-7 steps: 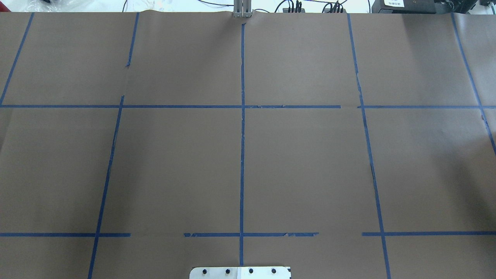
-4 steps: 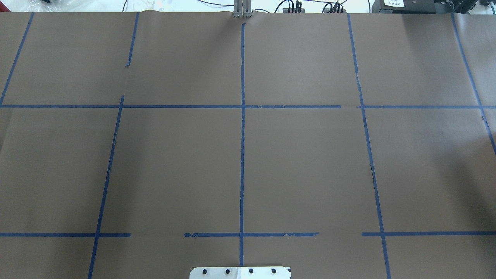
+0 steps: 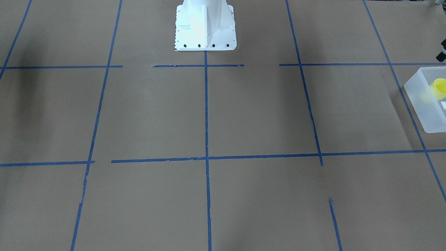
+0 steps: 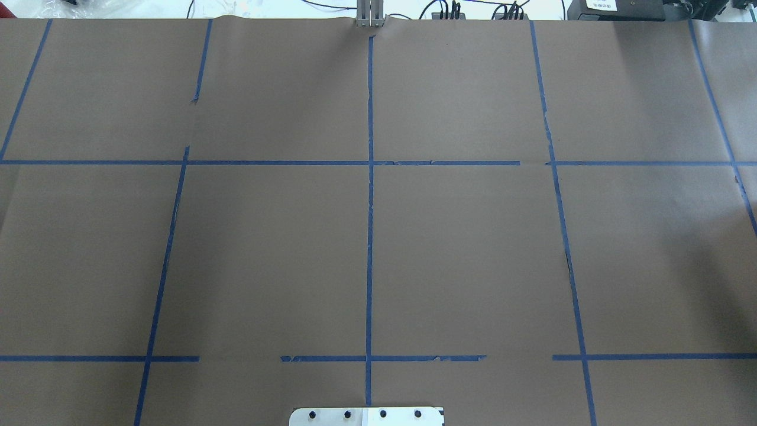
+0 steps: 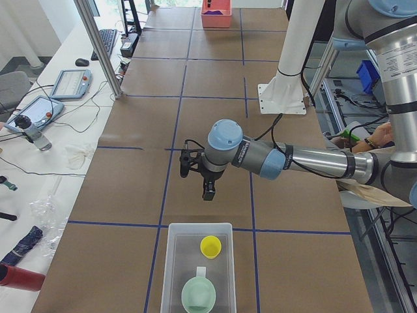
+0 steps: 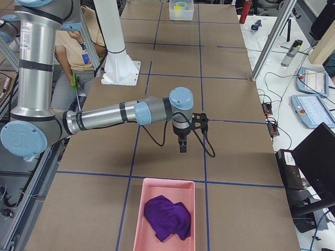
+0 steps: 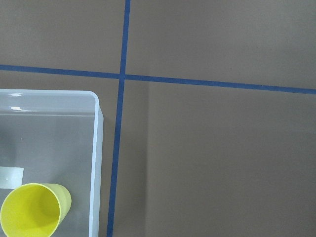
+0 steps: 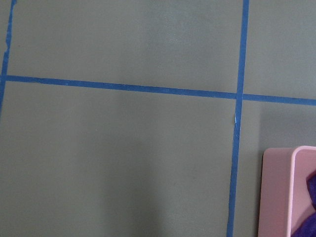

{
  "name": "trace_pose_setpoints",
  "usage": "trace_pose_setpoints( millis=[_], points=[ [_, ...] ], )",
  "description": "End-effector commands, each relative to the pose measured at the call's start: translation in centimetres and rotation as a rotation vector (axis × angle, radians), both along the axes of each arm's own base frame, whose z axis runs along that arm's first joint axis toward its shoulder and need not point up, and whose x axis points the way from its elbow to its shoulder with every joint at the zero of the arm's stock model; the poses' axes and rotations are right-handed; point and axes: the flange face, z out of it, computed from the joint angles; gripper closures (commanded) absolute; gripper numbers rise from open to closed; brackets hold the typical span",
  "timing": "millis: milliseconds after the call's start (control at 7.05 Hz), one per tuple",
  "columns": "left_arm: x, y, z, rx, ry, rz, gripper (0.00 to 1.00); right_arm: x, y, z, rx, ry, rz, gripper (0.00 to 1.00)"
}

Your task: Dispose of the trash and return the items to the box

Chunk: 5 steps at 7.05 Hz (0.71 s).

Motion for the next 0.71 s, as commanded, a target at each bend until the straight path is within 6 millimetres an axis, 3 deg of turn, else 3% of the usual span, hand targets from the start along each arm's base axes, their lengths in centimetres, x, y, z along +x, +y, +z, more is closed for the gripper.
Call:
trace_pose_setpoints(
  millis=[0,425,567],
  points=[
    [2.2,-0.9,-0.5,0.072,-0.017,0.105,0.00,-0.5,-0.3,-0.4,0.013,-0.002,-0.010,0.00],
    [1.9,-2.8,0.6,0.046,-0.051,0.208,0.00,-0.4,-0.2,-0.2,0.009,-0.002,-0.010,0.00],
    [0.6,-5.9,-1.9,0.044,-0.065,0.179,0.00,-0.4,0.0,0.1,0.003,-0.001,-0.010,0.00]
  ],
)
